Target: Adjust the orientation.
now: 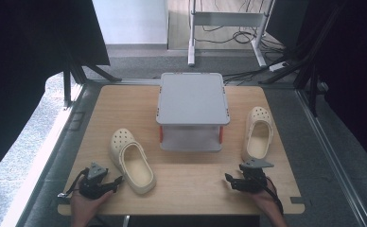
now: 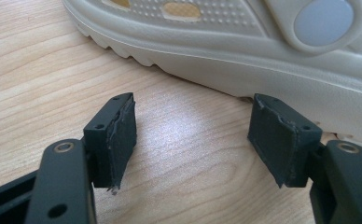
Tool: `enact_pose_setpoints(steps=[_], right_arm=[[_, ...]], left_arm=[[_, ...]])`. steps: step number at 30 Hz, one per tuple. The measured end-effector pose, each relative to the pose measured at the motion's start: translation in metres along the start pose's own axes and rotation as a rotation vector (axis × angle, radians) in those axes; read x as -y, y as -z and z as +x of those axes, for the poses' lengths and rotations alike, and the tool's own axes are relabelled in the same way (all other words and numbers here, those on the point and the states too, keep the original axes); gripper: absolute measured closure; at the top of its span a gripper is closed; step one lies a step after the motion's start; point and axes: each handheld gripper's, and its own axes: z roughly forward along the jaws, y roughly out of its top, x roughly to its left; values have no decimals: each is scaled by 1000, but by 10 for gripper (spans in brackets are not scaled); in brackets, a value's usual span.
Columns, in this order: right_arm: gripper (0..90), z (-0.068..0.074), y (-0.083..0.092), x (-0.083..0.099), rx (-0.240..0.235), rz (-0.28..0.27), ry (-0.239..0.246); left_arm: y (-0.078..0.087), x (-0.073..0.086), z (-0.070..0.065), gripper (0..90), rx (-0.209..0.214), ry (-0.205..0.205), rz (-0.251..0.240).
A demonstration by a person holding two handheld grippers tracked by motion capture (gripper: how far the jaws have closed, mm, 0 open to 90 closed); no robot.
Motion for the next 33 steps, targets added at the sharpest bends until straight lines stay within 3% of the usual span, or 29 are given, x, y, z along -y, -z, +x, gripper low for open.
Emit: enact_pose_setpoints(steps=[6,10,13,15,17,19,20,22,23,24,27,32,33], right_arm=[[301,-4,11,-6,-37,-5,-6],[343,4,16,-20,-83,-12,37],[358,17,13,-43,-128,-9,75],[366,21,12,-49,-144,-6,91],[372,34,4,-64,-177,30,143],[373,39,1,-68,-187,43,164],[375,48,-1,-78,-208,69,202],[376,52,-2,-83,-224,78,217],[385,61,-3,-93,-255,97,245],[385,61,-3,-93,-255,97,245],[394,70,-6,-112,-329,110,268],[408,77,-14,-126,-377,109,290],[411,80,-18,-131,-408,106,293]], left_arm=[[0,0,0,325,3,-2,0],[0,0,0,325,8,-6,0],[1,1,0,325,8,-10,2],[1,1,0,325,8,-9,2],[1,1,0,324,8,-10,2],[1,1,0,324,9,-10,1],[1,1,0,325,9,-10,1],[1,1,0,324,10,-10,1],[1,1,0,324,10,-10,1],[1,1,0,324,10,-10,1],[1,1,0,324,10,-11,1],[1,1,0,324,10,-15,-1],[1,1,0,324,10,-15,0]])
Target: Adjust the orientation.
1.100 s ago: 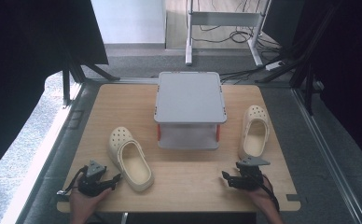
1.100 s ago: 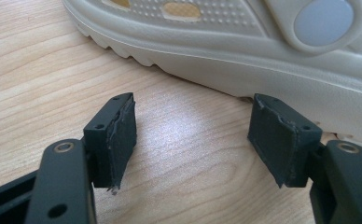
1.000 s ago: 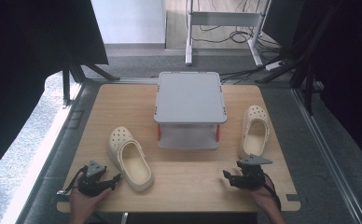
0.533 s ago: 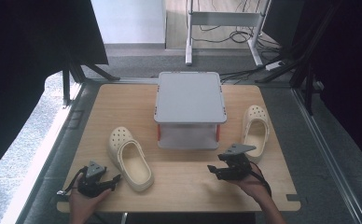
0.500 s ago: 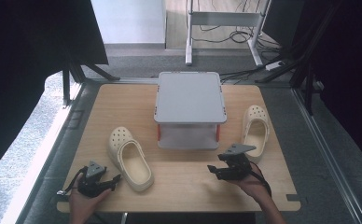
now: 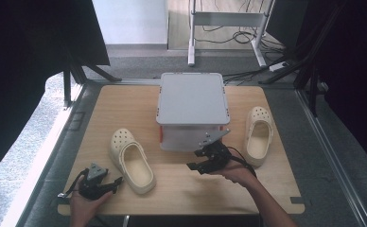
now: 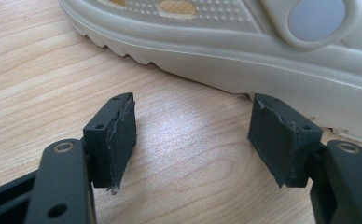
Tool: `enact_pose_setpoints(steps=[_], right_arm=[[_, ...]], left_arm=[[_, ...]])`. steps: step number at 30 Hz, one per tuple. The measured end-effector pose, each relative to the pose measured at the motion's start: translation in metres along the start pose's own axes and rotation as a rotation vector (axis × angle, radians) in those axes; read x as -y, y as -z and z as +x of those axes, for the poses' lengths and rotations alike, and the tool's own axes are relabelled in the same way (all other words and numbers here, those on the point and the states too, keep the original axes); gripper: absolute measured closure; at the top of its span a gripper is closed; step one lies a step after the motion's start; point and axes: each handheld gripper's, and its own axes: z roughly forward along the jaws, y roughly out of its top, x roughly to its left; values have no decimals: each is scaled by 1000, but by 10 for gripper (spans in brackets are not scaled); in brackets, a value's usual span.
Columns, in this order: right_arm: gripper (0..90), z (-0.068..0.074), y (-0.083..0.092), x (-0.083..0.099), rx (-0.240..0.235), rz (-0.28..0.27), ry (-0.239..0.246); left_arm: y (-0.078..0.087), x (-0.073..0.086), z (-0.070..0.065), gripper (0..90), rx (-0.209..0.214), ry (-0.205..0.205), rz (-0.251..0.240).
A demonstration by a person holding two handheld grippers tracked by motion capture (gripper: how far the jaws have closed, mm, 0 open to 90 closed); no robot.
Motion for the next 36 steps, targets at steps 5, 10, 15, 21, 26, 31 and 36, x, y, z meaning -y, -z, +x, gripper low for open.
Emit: enact_pose_setpoints(steps=[5,10,15,21,26,31,36], right_arm=[[415,2,-8,-10,-14,-4,17],[428,8,-17,-25,-31,0,37],[427,18,-29,-43,-29,27,66],[427,24,-40,-55,-29,55,74],[428,30,-53,-64,-35,90,90],[428,34,-63,-70,-44,110,97],[428,39,-74,-77,-47,123,106]], left_arm=[[0,0,0,324,0,0,0],[0,0,0,324,0,0,1],[0,0,0,323,1,0,0],[0,0,0,323,5,1,-1],[0,0,0,323,6,0,1],[0,0,0,323,5,-1,0],[0,0,0,323,4,-1,-2]])
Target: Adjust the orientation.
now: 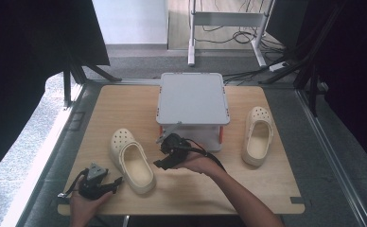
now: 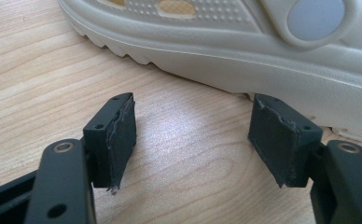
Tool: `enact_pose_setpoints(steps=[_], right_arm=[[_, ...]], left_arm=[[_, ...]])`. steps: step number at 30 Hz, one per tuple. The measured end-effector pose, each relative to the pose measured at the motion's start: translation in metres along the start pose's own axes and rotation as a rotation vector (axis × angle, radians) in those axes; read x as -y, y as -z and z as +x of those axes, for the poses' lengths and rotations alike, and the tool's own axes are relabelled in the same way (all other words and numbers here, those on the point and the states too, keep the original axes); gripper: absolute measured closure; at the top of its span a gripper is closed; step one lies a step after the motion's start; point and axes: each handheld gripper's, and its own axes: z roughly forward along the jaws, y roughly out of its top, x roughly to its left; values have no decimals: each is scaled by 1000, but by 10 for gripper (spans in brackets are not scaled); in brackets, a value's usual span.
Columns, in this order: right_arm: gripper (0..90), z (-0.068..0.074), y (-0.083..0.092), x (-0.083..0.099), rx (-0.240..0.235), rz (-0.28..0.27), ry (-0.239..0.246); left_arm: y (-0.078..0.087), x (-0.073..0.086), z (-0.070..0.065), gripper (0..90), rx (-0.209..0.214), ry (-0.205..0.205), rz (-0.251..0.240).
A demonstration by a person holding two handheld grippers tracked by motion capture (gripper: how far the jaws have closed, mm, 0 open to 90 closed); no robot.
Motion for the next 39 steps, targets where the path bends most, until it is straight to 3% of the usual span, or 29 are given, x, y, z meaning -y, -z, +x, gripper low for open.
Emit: enact_pose_setpoints(steps=[27,39], right_arm=[[453,-4,-44,-33,14,54,-25],[455,-2,-59,-44,43,63,-24]], left_arm=[[1,0,1,323,5,-6,5],[1,1,1,323,10,-10,3]])
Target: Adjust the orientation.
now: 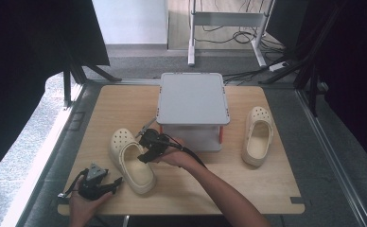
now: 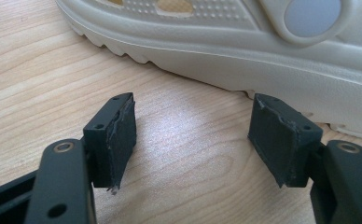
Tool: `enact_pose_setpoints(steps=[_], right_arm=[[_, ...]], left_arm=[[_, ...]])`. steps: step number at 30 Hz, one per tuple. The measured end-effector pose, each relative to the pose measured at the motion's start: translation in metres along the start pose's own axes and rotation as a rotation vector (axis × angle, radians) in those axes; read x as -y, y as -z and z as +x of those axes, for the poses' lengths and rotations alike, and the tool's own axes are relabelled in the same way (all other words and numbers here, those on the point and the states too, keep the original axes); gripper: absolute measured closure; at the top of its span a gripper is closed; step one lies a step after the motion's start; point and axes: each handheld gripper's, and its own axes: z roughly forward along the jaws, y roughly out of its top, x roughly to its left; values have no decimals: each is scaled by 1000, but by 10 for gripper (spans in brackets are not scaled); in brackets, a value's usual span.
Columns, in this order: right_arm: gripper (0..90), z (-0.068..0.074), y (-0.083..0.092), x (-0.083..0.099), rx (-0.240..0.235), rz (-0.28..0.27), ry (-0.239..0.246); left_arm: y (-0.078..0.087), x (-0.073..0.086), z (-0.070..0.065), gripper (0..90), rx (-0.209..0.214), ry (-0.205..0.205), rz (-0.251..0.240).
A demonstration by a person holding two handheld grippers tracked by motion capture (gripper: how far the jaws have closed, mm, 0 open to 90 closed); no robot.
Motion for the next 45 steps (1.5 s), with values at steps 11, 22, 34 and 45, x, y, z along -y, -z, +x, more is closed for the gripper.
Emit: enact_pose_setpoints(steps=[11,22,34,45], right_arm=[[464,-2,-16,-9,40,18,-1],[548,-6,-28,-18,40,38,-13],[712,-9,-29,-20,16,51,-67],[777,-11,-16,-18,21,-5,-103]], left_arm=[[1,0,-1,335,-8,-1,-2],[1,0,0,336,-4,-2,2],[0,0,-1,336,-3,3,-1],[0,0,0,336,-3,4,0]])
